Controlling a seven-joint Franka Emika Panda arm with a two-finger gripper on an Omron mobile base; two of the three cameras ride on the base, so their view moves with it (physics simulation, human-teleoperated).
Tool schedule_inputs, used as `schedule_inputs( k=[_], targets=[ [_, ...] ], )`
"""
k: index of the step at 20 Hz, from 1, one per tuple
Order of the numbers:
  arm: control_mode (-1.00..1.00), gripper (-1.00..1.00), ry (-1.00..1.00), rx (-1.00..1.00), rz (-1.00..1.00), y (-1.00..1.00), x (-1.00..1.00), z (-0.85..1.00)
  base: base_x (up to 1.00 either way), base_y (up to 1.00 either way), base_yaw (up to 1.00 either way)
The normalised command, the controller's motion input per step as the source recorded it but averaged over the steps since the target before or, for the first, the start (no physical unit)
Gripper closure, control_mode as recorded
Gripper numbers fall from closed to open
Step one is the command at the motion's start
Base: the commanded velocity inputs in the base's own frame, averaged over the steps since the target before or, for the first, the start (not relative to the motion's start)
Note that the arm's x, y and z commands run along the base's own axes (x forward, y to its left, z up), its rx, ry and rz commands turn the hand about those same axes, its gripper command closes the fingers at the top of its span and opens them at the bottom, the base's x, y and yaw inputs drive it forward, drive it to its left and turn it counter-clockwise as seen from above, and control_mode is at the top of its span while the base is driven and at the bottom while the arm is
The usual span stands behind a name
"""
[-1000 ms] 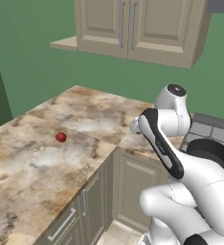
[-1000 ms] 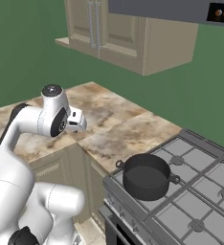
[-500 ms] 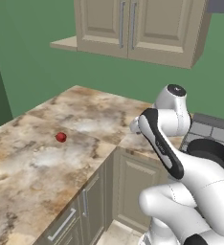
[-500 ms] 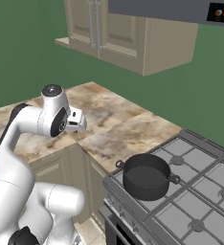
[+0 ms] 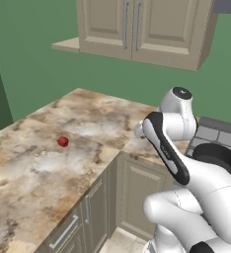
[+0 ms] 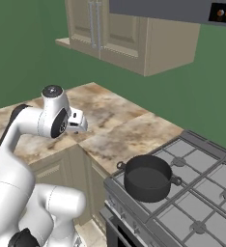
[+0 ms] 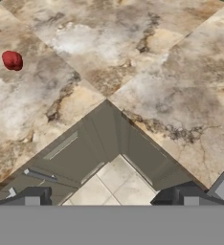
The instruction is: Turn on the burner for the pot on the stove. Wait thirty seconds for the pot to heat up. Then add the bell pepper to the pot.
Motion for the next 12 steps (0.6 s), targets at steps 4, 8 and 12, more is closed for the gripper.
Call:
schedule_inputs(
  k=[4,8,12],
  targets=[
    [-1.00,-1.00,0.00,0.00,0.00,0.00,0.00,0.00,0.00,0.00,0.00],
    [-1.00,-1.00,0.00,0.00,0.00,0.00,0.00,0.00,0.00,0.00,0.00],
    [-1.00,-1.00,0.00,0.00,0.00,0.00,0.00,0.00,0.00,0.00,0.00]
  ],
)
